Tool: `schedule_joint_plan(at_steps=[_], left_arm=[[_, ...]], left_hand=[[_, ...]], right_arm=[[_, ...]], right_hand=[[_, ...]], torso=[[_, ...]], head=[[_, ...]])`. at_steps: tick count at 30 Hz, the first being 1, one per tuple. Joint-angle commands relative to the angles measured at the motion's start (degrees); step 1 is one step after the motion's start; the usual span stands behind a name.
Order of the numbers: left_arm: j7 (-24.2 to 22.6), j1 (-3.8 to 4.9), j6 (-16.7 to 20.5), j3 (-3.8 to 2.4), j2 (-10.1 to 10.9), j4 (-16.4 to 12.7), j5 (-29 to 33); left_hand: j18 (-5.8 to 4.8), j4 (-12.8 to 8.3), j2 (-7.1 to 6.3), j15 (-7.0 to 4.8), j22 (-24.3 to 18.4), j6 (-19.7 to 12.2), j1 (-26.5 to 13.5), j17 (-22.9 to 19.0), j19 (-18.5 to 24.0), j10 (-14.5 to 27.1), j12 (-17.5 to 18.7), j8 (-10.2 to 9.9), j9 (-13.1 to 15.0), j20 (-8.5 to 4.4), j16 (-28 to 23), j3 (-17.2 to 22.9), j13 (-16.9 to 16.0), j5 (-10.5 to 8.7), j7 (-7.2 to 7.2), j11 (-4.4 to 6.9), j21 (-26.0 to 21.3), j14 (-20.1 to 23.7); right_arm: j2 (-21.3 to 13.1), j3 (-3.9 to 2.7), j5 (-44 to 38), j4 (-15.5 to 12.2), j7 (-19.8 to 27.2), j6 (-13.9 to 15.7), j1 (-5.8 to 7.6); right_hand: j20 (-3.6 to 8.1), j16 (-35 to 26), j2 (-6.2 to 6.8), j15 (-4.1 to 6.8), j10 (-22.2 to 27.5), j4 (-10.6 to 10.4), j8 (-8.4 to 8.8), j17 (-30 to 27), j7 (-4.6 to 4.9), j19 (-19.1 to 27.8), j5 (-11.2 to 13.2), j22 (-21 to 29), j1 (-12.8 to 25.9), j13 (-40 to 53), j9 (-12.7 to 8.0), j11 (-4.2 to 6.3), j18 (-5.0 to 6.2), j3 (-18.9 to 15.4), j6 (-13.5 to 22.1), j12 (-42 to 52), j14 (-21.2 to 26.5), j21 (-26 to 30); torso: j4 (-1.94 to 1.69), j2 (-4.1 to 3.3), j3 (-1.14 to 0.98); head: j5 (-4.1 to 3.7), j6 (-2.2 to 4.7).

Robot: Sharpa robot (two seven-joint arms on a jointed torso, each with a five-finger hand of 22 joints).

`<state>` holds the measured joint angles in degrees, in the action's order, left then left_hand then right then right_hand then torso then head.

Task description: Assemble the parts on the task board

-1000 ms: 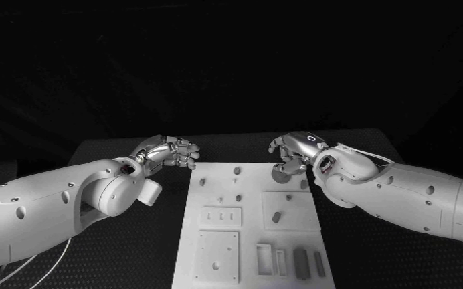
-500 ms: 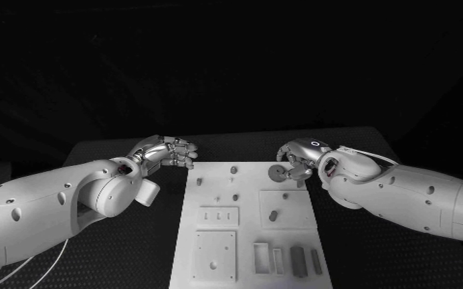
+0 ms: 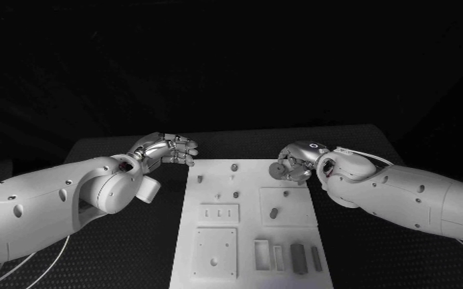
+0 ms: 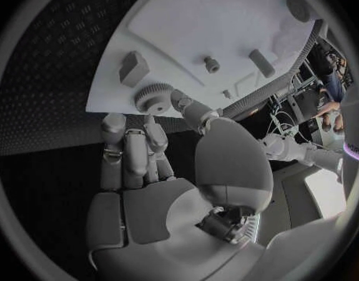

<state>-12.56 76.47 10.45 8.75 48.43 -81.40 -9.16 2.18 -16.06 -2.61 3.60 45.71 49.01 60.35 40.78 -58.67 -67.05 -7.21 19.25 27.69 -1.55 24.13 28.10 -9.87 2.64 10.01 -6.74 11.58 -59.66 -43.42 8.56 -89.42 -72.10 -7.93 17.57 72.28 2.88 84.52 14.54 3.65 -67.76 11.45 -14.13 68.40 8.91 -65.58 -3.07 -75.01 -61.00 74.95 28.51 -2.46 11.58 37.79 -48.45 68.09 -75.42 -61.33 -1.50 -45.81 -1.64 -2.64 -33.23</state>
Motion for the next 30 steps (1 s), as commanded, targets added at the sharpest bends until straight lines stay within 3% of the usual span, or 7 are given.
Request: schedule_joint_plan(at_steps=[1, 10, 22, 30], left_arm=[[-0.42, 0.09, -0.62, -0.04, -0.15, -0.01, -0.13], [-0.37, 0.08, -0.67, -0.03, -0.11, 0.1, -0.13], [-0.35, 0.08, -0.65, -0.03, -0.05, 0.03, -0.13], [-0.31, 0.08, -0.62, -0.03, 0.06, 0.01, -0.13]], left_hand=[[0.47, -0.07, -0.48, 0.29, 0.1, -0.26, -0.17, 0.1, 0.04, -0.45, 0.41, -0.34, -0.01, -0.24, -0.29, -0.3, -0.08, 0.29, 0.16, -0.07, -0.39, -0.27], [0.47, -0.05, -0.46, 0.29, 0.11, -0.29, -0.2, 0.16, 0.04, -0.47, 0.45, -0.37, 0.0, -0.24, -0.35, -0.31, -0.1, 0.29, 0.18, -0.07, -0.42, -0.28], [0.46, 0.0, -0.43, 0.29, 0.13, -0.34, -0.28, 0.26, 0.03, -0.49, 0.54, -0.41, 0.01, -0.24, -0.43, -0.33, -0.14, 0.29, 0.2, -0.08, -0.45, -0.3], [0.47, 0.0, -0.42, 0.29, 0.14, -0.35, -0.28, 0.31, 0.02, -0.51, 0.57, -0.43, 0.02, -0.24, -0.47, -0.33, -0.16, 0.29, 0.21, -0.07, -0.47, -0.32]], right_arm=[[0.24, 0.02, 0.3, 0.4, 0.89, -0.19, -0.12], [0.4, 0.01, 1.05, 0.8, 1.27, 1.04, -0.12], [1.73, 0.02, 1.23, 1.88, 1.37, -0.21, -0.43], [2.29, 0.02, 0.82, 2.53, 1.47, -0.68, -0.68]], right_hand=[[0.3, -0.31, -0.3, -0.02, 1.08, -0.5, -0.21, -0.46, -0.04, 0.6, -0.17, -0.72, 0.32, 1.55, 0.02, 0.02, 3.42, 0.02, 0.32, -0.83, 0.57, 0.04], [0.09, -0.99, -1.25, -0.08, 3.89, -0.83, -0.36, -2.44, 0.06, 1.09, -0.18, -0.57, 0.34, -1.28, 0.16, -0.06, 3.42, 0.32, 0.24, -3.76, 1.98, 0.46], [0.03, -0.83, -1.96, -0.05, 3.79, -0.83, -0.65, -2.35, 0.01, 1.08, -0.17, -0.57, 0.21, -2.03, 0.32, -0.03, 3.42, 0.38, -0.23, -3.74, 1.76, 0.48], [0.07, -0.57, -2.67, 0.09, 3.65, -0.6, -1.35, -2.4, -0.17, 0.88, -0.17, -0.59, 0.1, -2.74, 0.7, 0.14, 3.42, 0.22, -1.5, -3.43, 1.54, 0.38]], torso=[[0.01, 0.03, 0.01], [0.01, 0.04, 0.07], [-0.03, 0.0, 0.06], [0.01, 0.0, 0.06]], head=[[0.02, -0.1], [0.05, -0.3], [-0.19, -0.5], [0.08, -0.78]])
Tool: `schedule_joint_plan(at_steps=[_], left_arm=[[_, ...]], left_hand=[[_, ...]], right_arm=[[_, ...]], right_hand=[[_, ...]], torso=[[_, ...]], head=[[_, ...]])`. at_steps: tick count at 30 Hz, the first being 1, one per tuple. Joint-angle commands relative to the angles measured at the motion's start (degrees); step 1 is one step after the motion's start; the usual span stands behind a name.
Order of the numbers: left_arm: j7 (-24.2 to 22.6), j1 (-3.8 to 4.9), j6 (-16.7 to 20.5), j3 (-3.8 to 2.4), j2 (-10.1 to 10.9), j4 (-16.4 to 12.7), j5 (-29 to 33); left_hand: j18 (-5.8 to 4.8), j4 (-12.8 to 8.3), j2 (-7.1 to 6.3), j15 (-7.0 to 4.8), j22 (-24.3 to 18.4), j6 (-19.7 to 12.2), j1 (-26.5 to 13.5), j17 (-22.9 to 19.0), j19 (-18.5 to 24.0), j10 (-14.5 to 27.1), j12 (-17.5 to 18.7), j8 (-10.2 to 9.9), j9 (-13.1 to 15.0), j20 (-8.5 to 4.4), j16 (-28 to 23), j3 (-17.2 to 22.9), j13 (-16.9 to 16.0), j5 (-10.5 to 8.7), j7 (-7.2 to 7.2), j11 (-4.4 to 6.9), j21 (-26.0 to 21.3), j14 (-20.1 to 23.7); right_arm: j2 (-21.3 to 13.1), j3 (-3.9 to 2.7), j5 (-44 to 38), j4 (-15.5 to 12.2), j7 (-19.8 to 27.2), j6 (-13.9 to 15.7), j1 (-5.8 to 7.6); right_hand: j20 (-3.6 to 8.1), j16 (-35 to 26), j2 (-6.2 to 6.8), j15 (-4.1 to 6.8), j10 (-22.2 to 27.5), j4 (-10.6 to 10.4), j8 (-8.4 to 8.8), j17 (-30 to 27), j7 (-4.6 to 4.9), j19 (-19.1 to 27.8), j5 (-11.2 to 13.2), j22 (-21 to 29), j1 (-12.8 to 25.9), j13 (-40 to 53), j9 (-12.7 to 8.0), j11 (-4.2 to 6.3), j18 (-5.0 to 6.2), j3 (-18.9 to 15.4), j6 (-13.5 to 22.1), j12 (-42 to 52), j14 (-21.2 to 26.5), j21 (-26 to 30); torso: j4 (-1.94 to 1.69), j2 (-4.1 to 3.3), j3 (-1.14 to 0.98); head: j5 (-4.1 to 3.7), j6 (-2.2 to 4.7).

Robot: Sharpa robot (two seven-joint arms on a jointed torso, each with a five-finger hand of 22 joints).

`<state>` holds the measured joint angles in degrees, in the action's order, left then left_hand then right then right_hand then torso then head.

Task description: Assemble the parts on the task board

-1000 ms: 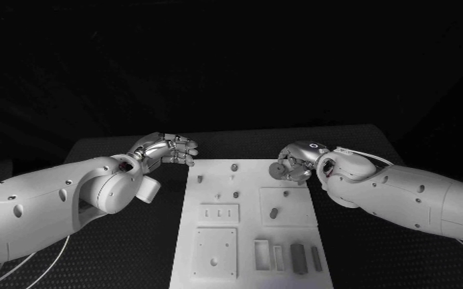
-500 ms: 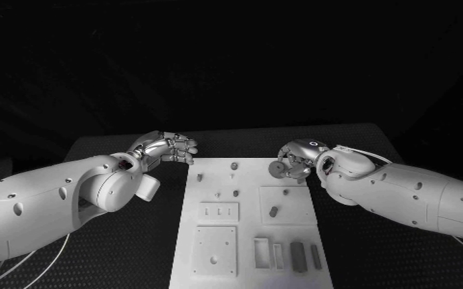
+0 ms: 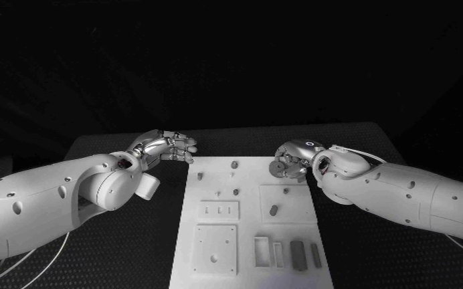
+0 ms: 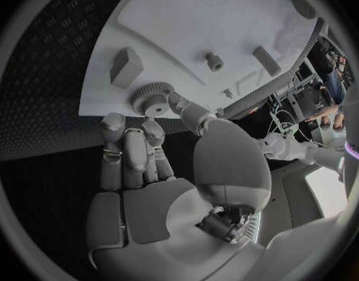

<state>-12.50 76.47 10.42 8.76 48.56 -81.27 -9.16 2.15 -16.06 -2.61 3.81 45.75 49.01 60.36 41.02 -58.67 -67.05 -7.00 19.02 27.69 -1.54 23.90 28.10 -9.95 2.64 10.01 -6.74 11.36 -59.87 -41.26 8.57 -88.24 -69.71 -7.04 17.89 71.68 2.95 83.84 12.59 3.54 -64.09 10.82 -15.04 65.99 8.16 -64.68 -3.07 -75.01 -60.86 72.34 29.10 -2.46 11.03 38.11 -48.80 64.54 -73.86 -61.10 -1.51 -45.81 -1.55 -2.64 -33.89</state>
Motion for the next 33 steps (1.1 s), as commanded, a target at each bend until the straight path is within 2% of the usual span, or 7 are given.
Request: schedule_joint_plan(at_steps=[1, 11, 18, 25, 33], left_arm=[[-0.37, 0.08, -0.61, -0.04, -0.06, -0.15, -0.13], [-0.32, 0.08, -0.59, -0.04, 0.06, -0.16, -0.13], [-0.27, 0.08, -0.52, -0.04, 0.11, -0.08, -0.13], [-0.27, 0.08, -0.56, -0.04, 0.13, -0.06, -0.13], [-0.25, 0.08, -0.57, -0.04, 0.14, -0.01, -0.13]], left_hand=[[0.49, 0.0, -0.42, 0.08, 0.1, -0.35, -0.28, 0.07, 0.02, -0.51, 0.36, -0.2, 0.01, -0.25, -0.25, -0.33, -0.07, 0.29, 0.21, -0.07, -0.25, -0.11], [0.49, -0.01, -0.44, 0.08, 0.11, -0.35, -0.28, 0.11, 0.02, -0.52, 0.4, -0.21, 0.02, -0.25, -0.29, -0.33, -0.09, 0.29, 0.21, -0.07, -0.27, -0.12], [0.49, -0.02, -0.43, 0.08, 0.11, -0.35, -0.27, 0.15, 0.02, -0.53, 0.42, -0.21, 0.03, -0.25, -0.32, -0.33, -0.1, 0.29, 0.21, -0.07, -0.28, -0.13], [0.49, -0.03, -0.44, 0.08, 0.12, -0.35, -0.26, 0.18, 0.01, -0.54, 0.46, -0.22, 0.04, -0.25, -0.36, -0.33, -0.12, 0.29, 0.21, -0.07, -0.29, -0.13], [0.49, -0.03, -0.44, 0.08, 0.13, -0.34, -0.25, 0.23, 0.01, -0.56, 0.49, -0.22, 0.05, -0.25, -0.41, -0.32, -0.14, 0.29, 0.21, -0.07, -0.31, -0.14]], right_arm=[[0.15, 0.01, -0.48, 0.17, 0.56, -1.1, -0.11], [0.19, 0.01, -1.81, 0.61, 0.33, -1.86, -0.32], [0.25, 0.02, -2.88, 1.11, 0.51, -2.53, -0.38], [0.09, 0.03, -3.25, 1.17, 0.89, -2.94, -0.4], [0.02, 0.03, -3.27, 1.09, 1.29, -3.4, -0.42]], right_hand=[[0.01, 0.14, -0.85, 0.25, -0.03, 0.09, -0.61, -0.02, 0.52, -0.04, -0.17, -0.6, -0.04, -0.25, 0.21, 0.2, 3.97, -0.14, -1.46, 0.2, -0.04, 0.13], [0.07, 0.33, -2.1, 0.77, -0.09, 0.94, -1.47, -0.18, -0.08, -0.07, -0.17, -0.63, -0.48, -0.98, 0.87, 0.77, 3.97, -0.21, -3.03, 0.6, -0.14, 0.11], [0.08, 0.33, -2.97, 0.76, 0.13, 3.22, -1.0, -0.78, 0.02, 0.1, -0.17, -0.65, -1.62, -1.67, 0.97, 0.7, 3.97, -0.12, -2.39, 0.89, 0.22, 0.2], [-0.23, 0.11, -2.56, 0.22, 1.06, 5.29, 0.37, -2.02, 0.62, 0.55, -0.18, -0.64, -2.57, -2.36, 0.5, 0.12, 3.97, 0.15, -0.25, 0.95, 1.41, 0.44], [-0.48, -0.01, -2.11, -0.08, 1.72, 5.58, 1.04, -2.78, 0.92, 0.88, -0.17, -0.66, -3.0, -2.76, 0.14, -0.18, 3.97, 0.25, 0.83, 1.0, 2.28, 0.57]], torso=[[0.03, 0.02, -0.02], [0.08, 0.05, -0.01], [0.04, 0.06, -0.04], [0.11, 0.06, -0.05], [0.1, 0.07, -0.07]], head=[[0.09, -0.17], [0.1, -0.34], [0.06, -0.44], [0.1, -0.46], [0.06, -0.48]])
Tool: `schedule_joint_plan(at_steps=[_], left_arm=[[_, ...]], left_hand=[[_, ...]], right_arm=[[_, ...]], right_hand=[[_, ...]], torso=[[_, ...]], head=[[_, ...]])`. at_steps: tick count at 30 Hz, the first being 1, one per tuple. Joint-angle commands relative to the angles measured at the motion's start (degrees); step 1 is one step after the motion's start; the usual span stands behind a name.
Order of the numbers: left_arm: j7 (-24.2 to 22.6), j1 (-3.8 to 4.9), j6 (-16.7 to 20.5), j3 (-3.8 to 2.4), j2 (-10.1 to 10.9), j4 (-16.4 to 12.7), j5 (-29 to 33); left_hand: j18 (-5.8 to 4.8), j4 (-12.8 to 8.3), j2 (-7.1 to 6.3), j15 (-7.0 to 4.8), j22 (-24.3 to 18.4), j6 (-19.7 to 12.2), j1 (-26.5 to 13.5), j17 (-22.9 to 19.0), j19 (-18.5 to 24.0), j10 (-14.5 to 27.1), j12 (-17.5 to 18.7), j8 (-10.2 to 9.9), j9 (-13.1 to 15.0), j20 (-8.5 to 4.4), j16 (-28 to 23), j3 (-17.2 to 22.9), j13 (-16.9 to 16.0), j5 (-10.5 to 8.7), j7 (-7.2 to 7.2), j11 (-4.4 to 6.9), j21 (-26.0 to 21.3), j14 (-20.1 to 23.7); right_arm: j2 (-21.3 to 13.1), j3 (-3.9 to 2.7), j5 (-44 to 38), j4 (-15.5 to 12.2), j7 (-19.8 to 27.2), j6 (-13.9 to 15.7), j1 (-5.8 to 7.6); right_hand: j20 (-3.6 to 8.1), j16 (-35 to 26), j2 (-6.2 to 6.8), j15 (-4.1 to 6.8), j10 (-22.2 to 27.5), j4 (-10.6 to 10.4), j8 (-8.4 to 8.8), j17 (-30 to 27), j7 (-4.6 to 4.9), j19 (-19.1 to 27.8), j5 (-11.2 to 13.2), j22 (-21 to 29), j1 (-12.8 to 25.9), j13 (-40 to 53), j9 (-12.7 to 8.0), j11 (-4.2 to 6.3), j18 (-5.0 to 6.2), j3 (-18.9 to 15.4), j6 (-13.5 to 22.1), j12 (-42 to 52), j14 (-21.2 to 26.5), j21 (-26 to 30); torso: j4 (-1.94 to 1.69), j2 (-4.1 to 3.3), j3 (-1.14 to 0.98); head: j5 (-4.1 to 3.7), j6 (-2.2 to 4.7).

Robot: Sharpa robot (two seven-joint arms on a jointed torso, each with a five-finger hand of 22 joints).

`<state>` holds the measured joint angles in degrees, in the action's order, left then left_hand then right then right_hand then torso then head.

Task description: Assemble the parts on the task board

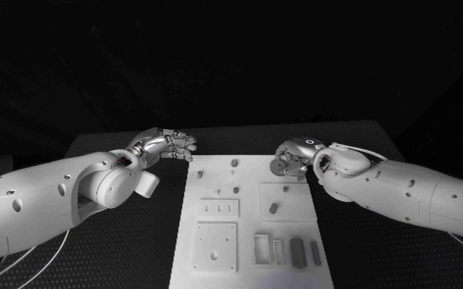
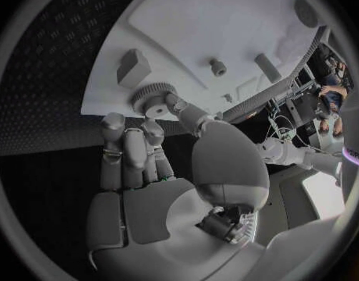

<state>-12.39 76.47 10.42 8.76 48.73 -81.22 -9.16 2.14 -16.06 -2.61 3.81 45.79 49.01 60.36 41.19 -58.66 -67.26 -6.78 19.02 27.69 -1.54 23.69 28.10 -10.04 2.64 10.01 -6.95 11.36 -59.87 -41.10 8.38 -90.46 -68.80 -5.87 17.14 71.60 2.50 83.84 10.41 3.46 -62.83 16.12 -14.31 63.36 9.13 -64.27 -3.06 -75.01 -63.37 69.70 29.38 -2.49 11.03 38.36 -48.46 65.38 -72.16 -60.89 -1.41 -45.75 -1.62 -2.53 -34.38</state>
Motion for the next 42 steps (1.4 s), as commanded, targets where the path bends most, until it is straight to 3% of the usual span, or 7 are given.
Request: schedule_joint_plan(at_steps=[1, 17, 26, 30, 42], left_arm=[[-0.35, 0.08, -0.53, -0.04, -0.03, -0.06, -0.13], [-0.28, 0.08, -0.51, -0.03, 0.19, -0.07, -0.15], [-0.24, 0.08, -0.5, -0.03, 0.26, -0.1, -0.17], [-0.23, 0.08, -0.51, -0.03, 0.34, -0.15, -0.17], [-0.2, 0.08, -0.41, -0.03, 0.31, -0.17, -0.2]], left_hand=[[0.5, -0.03, -0.44, 0.08, 0.09, -0.34, -0.25, 0.06, 0.01, -0.35, 0.28, -0.22, 0.05, -0.25, -0.2, -0.32, -0.05, 0.29, 0.21, 0.14, -0.31, -0.14], [0.5, -0.06, -0.44, 0.08, 0.12, -0.32, -0.2, 0.18, -0.01, -0.41, 0.36, -0.23, 0.08, -0.25, -0.3, -0.31, -0.1, 0.29, 0.2, 0.15, -0.36, -0.18], [0.5, -0.06, -0.43, 0.08, 0.13, -0.31, -0.19, 0.24, -0.02, -0.44, 0.4, -0.24, 0.1, -0.25, -0.36, -0.3, -0.13, 0.29, 0.2, 0.15, -0.38, -0.19], [0.5, -0.06, -0.42, 0.08, 0.14, -0.31, -0.19, 0.26, -0.02, -0.45, 0.42, -0.24, 0.11, -0.25, -0.38, -0.3, -0.14, 0.29, 0.2, 0.15, -0.38, -0.2], [0.5, -0.04, -0.39, 0.08, 0.15, -0.28, -0.19, 0.32, -0.04, -0.49, 0.45, -0.24, 0.13, -0.25, -0.43, -0.29, -0.17, 0.29, 0.19, 0.16, -0.4, -0.22]], right_arm=[[-0.15, 0.22, -1.04, 0.19, 0.13, -2.64, -0.33], [-0.38, 0.22, -1.06, 0.35, 0.64, -3.29, -0.34], [-0.4, 0.22, -1.43, 0.32, 0.86, -3.83, -0.34], [-0.39, 0.22, -1.94, 0.43, 0.97, -4.04, -0.37], [-0.06, 0.22, -2.74, 0.5, 1.08, -2.48, -0.56]], right_hand=[[-0.07, -0.04, 0.19, -0.04, 0.56, 0.26, 0.39, -0.28, -0.03, 0.52, -0.19, -0.66, -0.48, -0.18, -0.17, -0.17, 3.97, -0.03, 0.63, 0.16, 0.71, 0.39], [-0.46, -0.23, 0.86, -0.42, 1.58, 0.17, 1.16, -1.38, 0.39, 1.05, -0.19, -0.65, -0.56, -0.74, -0.61, -0.57, 3.97, 0.02, 2.0, 0.19, 2.11, 0.65], [-0.48, 0.06, 0.35, -0.45, 1.65, 0.35, 1.05, -1.01, 0.38, 1.05, -0.19, -0.7, -1.27, -0.91, -0.63, -0.58, 3.97, 0.2, 1.87, 0.5, 1.88, 0.58], [-0.45, 0.46, -0.6, -0.32, 1.42, 0.46, -0.2, -0.59, 0.22, 0.97, -0.17, -0.81, -2.24, -1.19, -0.12, -0.43, 3.97, 0.21, -0.34, 1.05, 1.45, 0.36], [-0.17, 1.22, -3.4, 2.2, -0.62, -0.53, -4.62, 0.4, -2.89, 0.13, -0.19, -0.74, -0.46, -2.82, 2.41, 2.47, 3.97, -0.63, -8.91, 1.86, -0.54, -0.19]], torso=[[-0.02, 0.0, -0.01], [0.0, -0.02, -0.04], [0.0, -0.02, -0.04], [0.03, -0.02, -0.05], [-0.04, 0.01, -0.02]], head=[[-0.08, -0.02], [-0.27, -0.12], [-0.31, -0.11], [-0.34, -0.19], [-0.47, -0.34]])
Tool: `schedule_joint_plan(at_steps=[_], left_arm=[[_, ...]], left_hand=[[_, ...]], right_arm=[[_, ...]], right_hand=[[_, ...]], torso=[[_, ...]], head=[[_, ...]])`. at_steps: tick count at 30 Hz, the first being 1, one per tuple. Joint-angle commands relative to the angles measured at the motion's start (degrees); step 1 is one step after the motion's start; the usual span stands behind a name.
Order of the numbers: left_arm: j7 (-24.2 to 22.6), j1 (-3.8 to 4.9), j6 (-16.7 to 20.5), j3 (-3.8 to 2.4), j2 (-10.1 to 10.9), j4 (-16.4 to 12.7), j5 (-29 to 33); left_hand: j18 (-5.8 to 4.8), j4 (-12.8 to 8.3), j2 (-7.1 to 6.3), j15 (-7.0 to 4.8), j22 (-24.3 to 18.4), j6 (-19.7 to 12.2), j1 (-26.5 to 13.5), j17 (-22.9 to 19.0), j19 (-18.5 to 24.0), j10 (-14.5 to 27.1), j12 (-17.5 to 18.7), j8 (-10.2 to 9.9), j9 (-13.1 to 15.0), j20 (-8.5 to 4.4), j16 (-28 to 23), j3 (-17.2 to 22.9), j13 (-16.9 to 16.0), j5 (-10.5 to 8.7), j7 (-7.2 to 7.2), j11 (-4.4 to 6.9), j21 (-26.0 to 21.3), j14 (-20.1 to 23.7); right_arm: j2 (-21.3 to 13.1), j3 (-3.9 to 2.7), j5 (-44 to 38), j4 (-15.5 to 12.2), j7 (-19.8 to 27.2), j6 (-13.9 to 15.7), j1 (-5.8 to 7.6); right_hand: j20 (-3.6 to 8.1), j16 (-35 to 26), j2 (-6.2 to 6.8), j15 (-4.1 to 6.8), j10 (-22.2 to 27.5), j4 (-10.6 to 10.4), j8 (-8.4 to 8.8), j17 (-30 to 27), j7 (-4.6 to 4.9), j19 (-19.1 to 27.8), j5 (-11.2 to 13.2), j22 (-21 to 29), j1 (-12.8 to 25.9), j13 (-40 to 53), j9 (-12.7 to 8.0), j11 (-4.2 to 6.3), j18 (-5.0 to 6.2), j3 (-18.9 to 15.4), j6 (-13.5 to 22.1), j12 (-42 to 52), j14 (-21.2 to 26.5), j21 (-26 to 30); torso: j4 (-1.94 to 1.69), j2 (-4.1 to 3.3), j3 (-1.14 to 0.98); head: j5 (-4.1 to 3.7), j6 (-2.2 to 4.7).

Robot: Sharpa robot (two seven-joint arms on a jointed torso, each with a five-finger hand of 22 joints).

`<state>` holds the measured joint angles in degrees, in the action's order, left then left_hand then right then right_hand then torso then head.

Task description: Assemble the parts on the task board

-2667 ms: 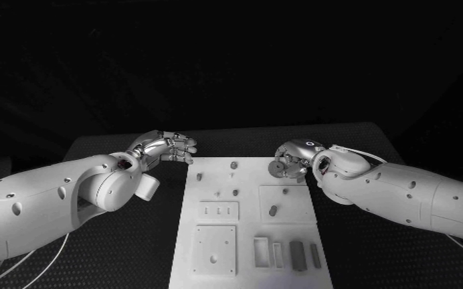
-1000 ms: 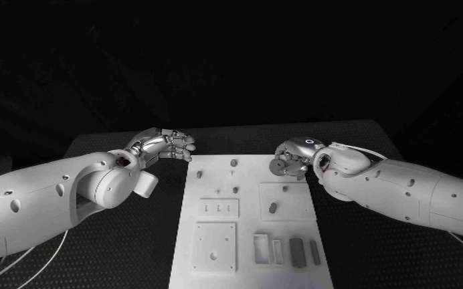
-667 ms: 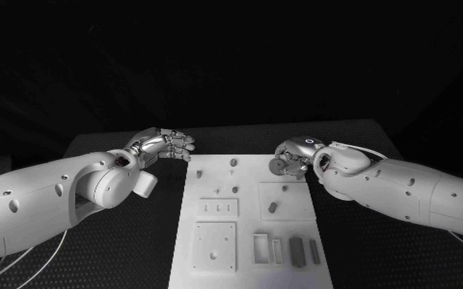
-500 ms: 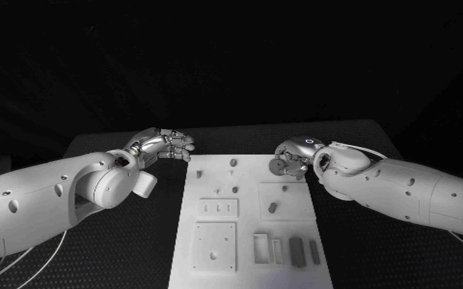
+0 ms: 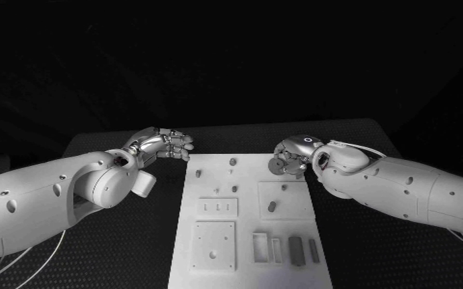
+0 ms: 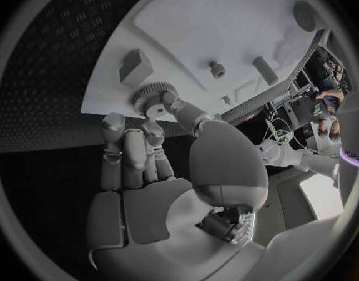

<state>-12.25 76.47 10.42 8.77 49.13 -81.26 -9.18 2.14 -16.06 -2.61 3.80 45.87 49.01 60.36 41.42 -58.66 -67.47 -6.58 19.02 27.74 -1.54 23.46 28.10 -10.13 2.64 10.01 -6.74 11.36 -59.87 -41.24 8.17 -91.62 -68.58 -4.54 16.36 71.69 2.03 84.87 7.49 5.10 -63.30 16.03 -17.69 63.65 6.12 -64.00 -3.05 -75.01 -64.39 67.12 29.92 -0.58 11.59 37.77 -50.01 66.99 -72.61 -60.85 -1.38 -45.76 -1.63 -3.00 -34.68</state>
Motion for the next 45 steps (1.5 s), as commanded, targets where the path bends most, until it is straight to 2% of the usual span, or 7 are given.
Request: schedule_joint_plan(at_steps=[1, 10, 14, 22, 28, 37, 45], left_arm=[[-0.35, 0.08, -0.42, -0.04, -0.08, -0.11, -0.19], [-0.32, 0.08, -0.33, -0.04, -0.13, 0.03, -0.19], [-0.35, 0.08, -0.33, -0.04, -0.14, 0.01, -0.19], [-0.41, 0.08, -0.17, -0.04, -0.18, 0.0, -0.2], [-0.47, 0.09, -0.11, -0.04, -0.2, 0.0, -0.2], [-0.46, 0.1, -0.11, -0.04, -0.05, -0.27, -0.2], [-0.43, 0.1, -0.1, -0.04, -0.18, -0.32, -0.2]], left_hand=[[0.5, -0.04, -0.38, 0.08, 0.07, -0.28, -0.19, 0.09, -0.04, -0.28, 0.26, -0.24, 0.08, -0.25, -0.21, -0.29, -0.08, 0.29, 0.19, -0.05, -0.4, -0.23], [0.51, -0.05, -0.35, 0.08, 0.09, -0.26, -0.15, 0.15, -0.05, -0.32, 0.29, -0.24, 0.1, -0.26, -0.26, -0.26, -0.11, 0.29, 0.18, -0.04, -0.42, -0.25], [0.51, -0.05, -0.34, 0.07, 0.09, -0.25, -0.14, 0.18, -0.06, -0.34, 0.3, -0.24, 0.11, -0.26, -0.28, -0.25, -0.12, 0.29, 0.17, -0.04, -0.43, -0.26], [0.51, -0.07, -0.35, 0.07, 0.11, -0.24, -0.12, 0.22, -0.07, -0.36, 0.34, -0.24, 0.13, -0.26, -0.33, -0.25, -0.14, 0.29, 0.17, -0.03, -0.44, -0.28], [0.51, -0.07, -0.36, 0.07, 0.11, -0.23, -0.11, 0.26, -0.07, -0.38, 0.36, -0.24, 0.13, -0.26, -0.36, -0.25, -0.16, 0.29, 0.16, -0.03, -0.46, -0.29], [0.5, -0.07, -0.37, 0.07, 0.13, -0.21, -0.11, 0.31, -0.08, -0.41, 0.39, -0.24, 0.15, -0.26, -0.41, -0.25, -0.18, 0.29, 0.16, -0.03, -0.47, -0.3], [0.5, -0.06, -0.39, 0.07, 0.14, -0.21, -0.12, 0.36, -0.09, -0.42, 0.43, -0.25, 0.16, -0.26, -0.45, -0.26, -0.2, 0.29, 0.16, -0.03, -0.49, -0.32]], right_arm=[[0.11, 0.43, -1.66, 0.31, -0.34, -1.6, -0.67], [0.26, 0.43, -4.83, 0.28, -1.99, 1.5, -0.93], [0.28, 0.42, -5.52, -0.26, -2.8, 4.31, -0.93], [-0.32, 0.34, -9.47, -3.63, -6.36, 9.38, -0.43], [-0.49, 0.27, -10.92, -6.06, -8.23, 10.56, 0.32], [1.49, 0.26, -14.51, -10.2, -9.67, 12.16, 0.37], [5.13, 0.59, -15.47, -8.68, -9.29, 12.37, -0.2]], right_hand=[[0.38, 0.22, -0.41, 0.75, -0.34, -0.55, -1.41, 0.12, -0.08, -0.24, -0.2, -0.72, 0.82, -0.39, 2.02, 0.74, 3.41, -0.02, -7.81, 0.24, -0.23, -0.26], [0.89, 0.63, -0.35, 1.5, -1.89, -1.4, -1.95, 1.06, -0.9, -0.98, -0.21, -0.65, 1.64, -0.75, 2.81, 1.55, 3.41, 0.26, -9.64, 0.64, -1.7, -0.48], [1.04, 0.72, -0.19, 1.65, -2.47, -1.72, -1.96, 1.25, -1.05, -1.26, -0.2, -0.63, 1.9, -0.67, 2.98, 1.69, 3.41, 0.26, -9.9, 0.88, -2.1, -0.57], [1.34, 0.79, 0.31, 1.84, -2.92, -1.88, -1.84, 1.51, -1.16, -1.78, -0.21, -0.56, 1.99, -0.85, 3.19, 1.83, 3.41, 0.36, -10.02, 0.87, -2.71, -0.68], [1.53, 0.79, 0.43, 1.93, -3.43, -1.9, -1.87, 1.56, -1.29, -2.1, -0.2, -0.52, 2.01, -0.95, 3.39, 1.96, 3.41, 0.46, -10.32, 0.9, -3.12, -0.73], [1.72, 0.67, 1.1, 2.04, -3.78, -2.32, -1.73, 1.36, -1.39, -2.47, -0.21, -0.42, 2.26, -1.32, 3.57, 2.06, 3.41, 0.63, -10.46, 0.62, -3.45, -0.69], [1.81, 0.57, 1.34, 2.06, -3.91, -2.59, -1.46, 1.18, -1.34, -2.62, -0.21, -0.35, 2.29, -1.49, 3.59, 2.03, 3.41, 0.82, -10.26, 0.45, -3.54, -0.61]], torso=[[-0.08, 0.03, -0.01], [-0.11, 0.04, 0.06], [-0.07, 0.04, 0.1], [-0.13, 0.1, 0.15], [-0.21, 0.09, 0.23], [-0.08, 0.0, 0.13], [-0.18, -0.02, 0.16]], head=[[0.0, -0.06], [-0.05, -0.08], [-0.06, 0.0], [0.09, 0.2], [0.19, 0.64], [0.72, 0.7], [0.94, 0.88]])
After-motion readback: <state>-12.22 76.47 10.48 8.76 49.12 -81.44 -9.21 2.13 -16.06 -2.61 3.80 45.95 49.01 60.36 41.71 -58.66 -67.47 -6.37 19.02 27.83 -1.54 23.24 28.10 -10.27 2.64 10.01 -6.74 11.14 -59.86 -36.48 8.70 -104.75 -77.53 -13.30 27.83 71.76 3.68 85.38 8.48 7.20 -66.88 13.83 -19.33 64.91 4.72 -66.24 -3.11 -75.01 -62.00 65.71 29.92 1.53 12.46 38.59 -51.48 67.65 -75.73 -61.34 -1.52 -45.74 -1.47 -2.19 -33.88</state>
